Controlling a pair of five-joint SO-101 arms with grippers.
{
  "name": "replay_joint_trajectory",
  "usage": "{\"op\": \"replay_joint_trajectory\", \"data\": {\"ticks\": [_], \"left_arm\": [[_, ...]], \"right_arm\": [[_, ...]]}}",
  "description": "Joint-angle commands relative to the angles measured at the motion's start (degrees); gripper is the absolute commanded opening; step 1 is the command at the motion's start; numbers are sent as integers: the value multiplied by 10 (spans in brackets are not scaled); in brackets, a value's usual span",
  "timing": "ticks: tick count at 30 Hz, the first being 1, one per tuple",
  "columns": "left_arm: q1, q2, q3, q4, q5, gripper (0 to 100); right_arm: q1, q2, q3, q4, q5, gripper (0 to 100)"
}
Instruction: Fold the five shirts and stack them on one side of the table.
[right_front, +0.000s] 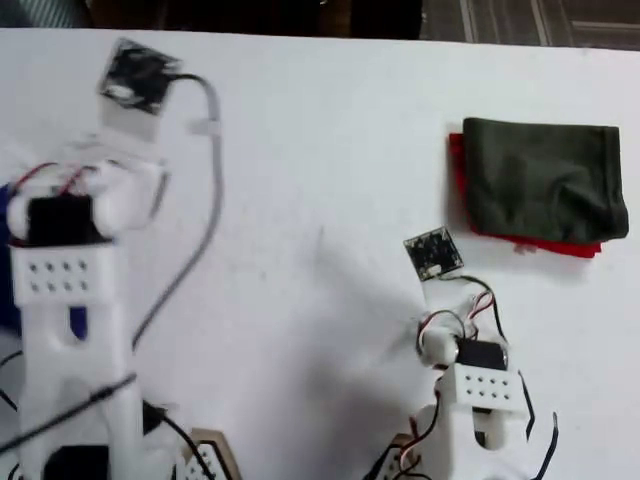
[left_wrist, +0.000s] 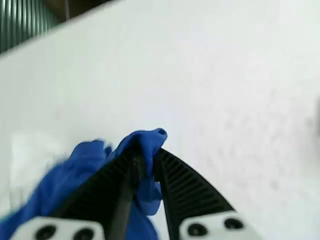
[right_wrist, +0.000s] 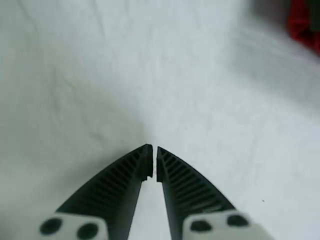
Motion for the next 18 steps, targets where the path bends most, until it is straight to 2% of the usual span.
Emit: {"op": "replay_joint_trajectory", "data": {"ticks": [1, 8, 14, 18], "left_arm": [[55, -59, -28, -58, 44, 27], [134, -114, -83, -137, 105, 27], [167, -116, -202, -112, 144, 26], [161, -116, -188, -75, 152, 26]], "right_arm": [[0, -13, -2, -7, -4, 20], [0, -13, -2, -7, -4, 20], [0, -13, -2, -7, -4, 20], [0, -13, -2, -7, -4, 20]]}}
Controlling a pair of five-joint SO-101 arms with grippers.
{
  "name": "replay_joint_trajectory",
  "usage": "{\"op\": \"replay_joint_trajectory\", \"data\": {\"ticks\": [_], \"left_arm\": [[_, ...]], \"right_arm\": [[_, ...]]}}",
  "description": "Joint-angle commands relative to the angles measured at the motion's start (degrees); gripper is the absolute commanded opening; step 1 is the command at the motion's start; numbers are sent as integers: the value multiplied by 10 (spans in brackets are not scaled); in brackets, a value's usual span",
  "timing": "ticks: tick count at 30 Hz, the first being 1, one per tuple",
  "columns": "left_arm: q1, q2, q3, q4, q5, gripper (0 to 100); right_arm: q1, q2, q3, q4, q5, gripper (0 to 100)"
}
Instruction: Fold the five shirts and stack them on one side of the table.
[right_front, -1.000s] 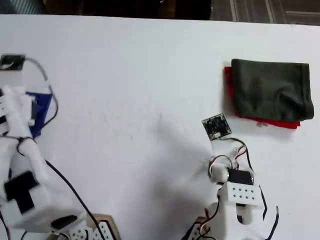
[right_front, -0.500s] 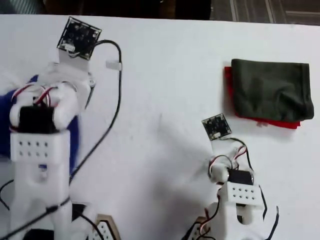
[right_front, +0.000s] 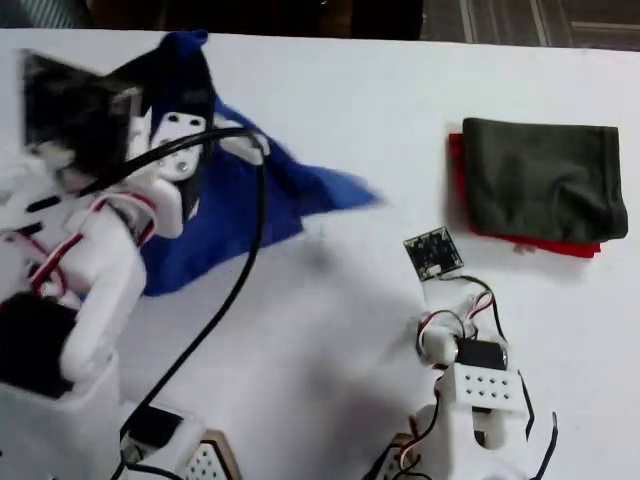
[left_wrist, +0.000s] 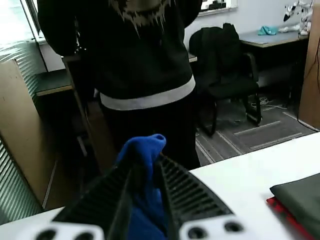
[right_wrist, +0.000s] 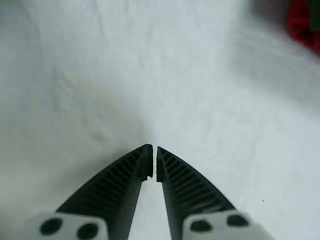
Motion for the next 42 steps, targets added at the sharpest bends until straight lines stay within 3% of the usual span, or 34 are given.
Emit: {"op": "replay_joint_trajectory", "data": {"ticks": [1, 11, 13, 19, 24, 31, 37, 42], "left_arm": [[-3, -9, 15, 33, 8, 26], [-164, -12, 336, 56, 5, 26], [-198, -12, 376, 56, -24, 26], [-295, -13, 429, 56, -97, 26], [-360, -13, 427, 48, -98, 26], [-384, -13, 427, 10, -94, 26], [-383, -13, 431, -7, -94, 26], [-383, -13, 431, -25, -94, 26]], "right_arm": [[0, -13, -2, -7, -4, 20], [-2, -13, -2, -7, -5, 24], [2, -13, -6, -7, -38, 25], [-36, -10, -92, 94, -55, 161], [-111, -7, -213, 177, -59, 161], [-234, 112, -276, 204, -60, 165], [-292, 265, -341, 204, -62, 164], [-329, 349, -404, 206, -110, 163]]}}
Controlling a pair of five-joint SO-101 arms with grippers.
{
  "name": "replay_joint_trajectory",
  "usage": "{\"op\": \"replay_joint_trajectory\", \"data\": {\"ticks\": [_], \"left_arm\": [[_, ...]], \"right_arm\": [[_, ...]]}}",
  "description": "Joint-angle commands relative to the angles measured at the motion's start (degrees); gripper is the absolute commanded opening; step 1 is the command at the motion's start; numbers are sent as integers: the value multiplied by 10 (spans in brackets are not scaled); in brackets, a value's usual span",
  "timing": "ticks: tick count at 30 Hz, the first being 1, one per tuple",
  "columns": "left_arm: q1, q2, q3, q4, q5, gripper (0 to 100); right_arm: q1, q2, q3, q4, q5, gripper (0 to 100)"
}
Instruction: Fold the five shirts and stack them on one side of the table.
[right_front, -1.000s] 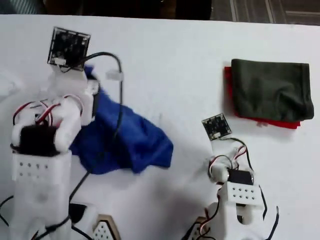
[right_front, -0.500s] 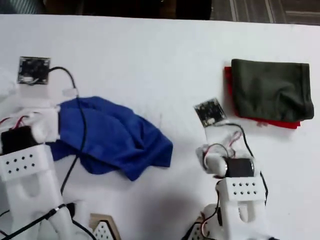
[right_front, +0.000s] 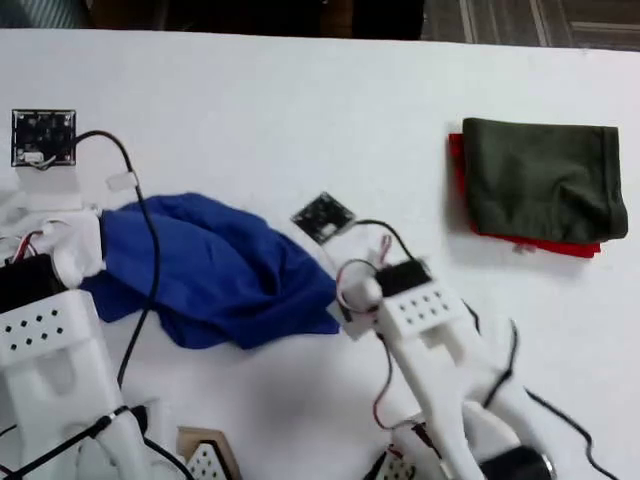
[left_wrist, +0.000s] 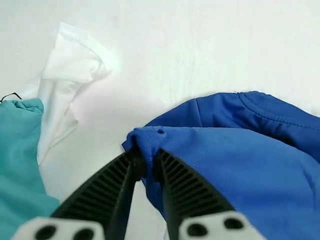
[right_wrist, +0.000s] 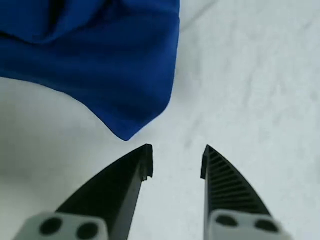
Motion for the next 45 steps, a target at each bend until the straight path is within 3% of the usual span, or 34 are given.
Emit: {"op": "replay_joint_trajectory", "data": {"ticks": [1, 7, 15, 35, 45], "left_arm": [[-5, -10, -3, -19, -1, 26], [-5, -10, -4, -19, -1, 26], [-5, -8, -2, -45, 0, 26], [-4, -6, -2, -47, 0, 26], [-4, -6, -1, -47, 0, 26]], "right_arm": [[-24, 48, -55, 3, -27, 163], [-74, 96, -74, 1, -79, 165], [-112, 142, -72, -26, -84, 165], [-113, 215, -75, -115, -81, 163], [-116, 210, -109, -46, -84, 164]]}}
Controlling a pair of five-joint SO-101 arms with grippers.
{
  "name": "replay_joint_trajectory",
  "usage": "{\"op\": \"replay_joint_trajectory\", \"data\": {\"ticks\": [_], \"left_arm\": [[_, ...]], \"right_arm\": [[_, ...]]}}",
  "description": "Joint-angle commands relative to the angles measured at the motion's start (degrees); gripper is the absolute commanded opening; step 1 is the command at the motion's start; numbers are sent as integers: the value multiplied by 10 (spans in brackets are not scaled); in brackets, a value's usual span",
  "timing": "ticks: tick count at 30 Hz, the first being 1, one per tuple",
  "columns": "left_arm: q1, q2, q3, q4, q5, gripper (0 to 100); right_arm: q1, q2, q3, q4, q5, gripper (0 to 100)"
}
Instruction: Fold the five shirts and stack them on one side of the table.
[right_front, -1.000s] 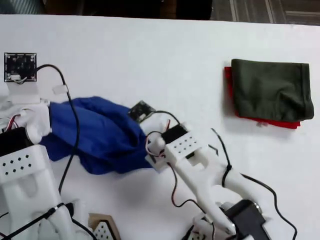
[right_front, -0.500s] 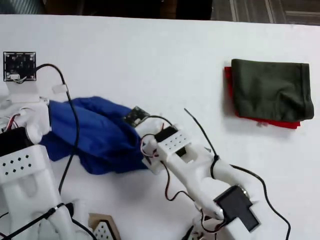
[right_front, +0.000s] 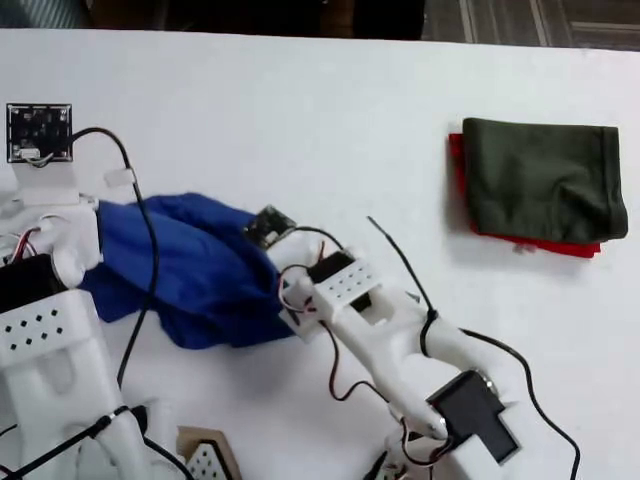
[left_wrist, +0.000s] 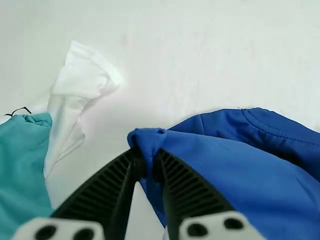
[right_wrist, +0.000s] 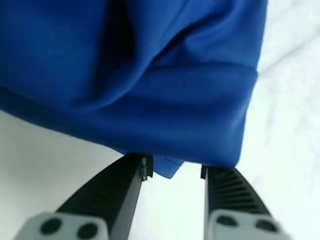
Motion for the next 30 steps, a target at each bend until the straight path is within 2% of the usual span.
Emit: {"op": "replay_joint_trajectory", "data": {"ticks": [1, 9, 22, 26, 27, 30], "left_arm": [[-4, -6, -1, -13, 0, 26], [-4, -6, -1, -14, 0, 26], [-4, -6, -1, -14, 0, 26], [-4, -6, -1, -11, 0, 26], [-4, -6, -1, -11, 0, 26], [-4, -9, 18, -18, 0, 26]], "right_arm": [[-6, -3, -45, 43, -4, 165], [-6, 9, -72, 43, -6, 166], [-6, 181, -160, 56, -6, 157], [5, 176, -167, 65, -6, 4], [10, 171, -166, 66, -6, 31], [30, 138, -166, 74, -6, 22]]}}
